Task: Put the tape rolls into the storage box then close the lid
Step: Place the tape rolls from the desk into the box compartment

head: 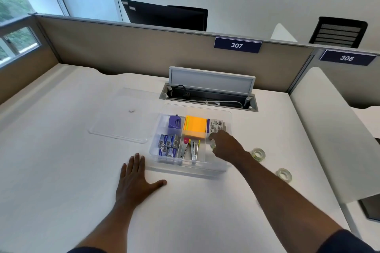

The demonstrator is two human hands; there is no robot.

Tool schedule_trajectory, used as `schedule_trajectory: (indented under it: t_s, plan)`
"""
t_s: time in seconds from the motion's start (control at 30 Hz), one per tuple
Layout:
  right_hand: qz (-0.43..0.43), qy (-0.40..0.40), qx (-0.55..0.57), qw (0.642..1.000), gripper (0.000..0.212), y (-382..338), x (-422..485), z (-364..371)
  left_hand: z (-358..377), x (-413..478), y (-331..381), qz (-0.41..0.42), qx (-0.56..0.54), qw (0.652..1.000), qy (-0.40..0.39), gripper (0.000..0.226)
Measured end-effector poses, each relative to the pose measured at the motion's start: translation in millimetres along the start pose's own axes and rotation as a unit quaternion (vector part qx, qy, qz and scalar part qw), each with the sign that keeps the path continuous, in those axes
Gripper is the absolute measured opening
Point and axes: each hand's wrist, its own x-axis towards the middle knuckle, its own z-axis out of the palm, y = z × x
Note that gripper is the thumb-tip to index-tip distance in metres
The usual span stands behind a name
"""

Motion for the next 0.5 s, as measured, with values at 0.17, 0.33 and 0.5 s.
schedule_trajectory:
  t_s: [0.17,0.33,0.5]
  plan:
    - [-0.019,-0.065,-0.072,0.995,0.035,2,0,18,0,0,0,0.000,-0.004,1.000,0.003,0.132]
    - [-0.039,-0.052,-0.104,0.992,0.039,0,2,22,0,0,0,0.003,-0.003,1.000,0.005,0.131]
    - [-0.034,0.099,-0.045,0.993,0.027,1,0,12,0,1,0,0.002,0.000,1.000,0.001,0.130]
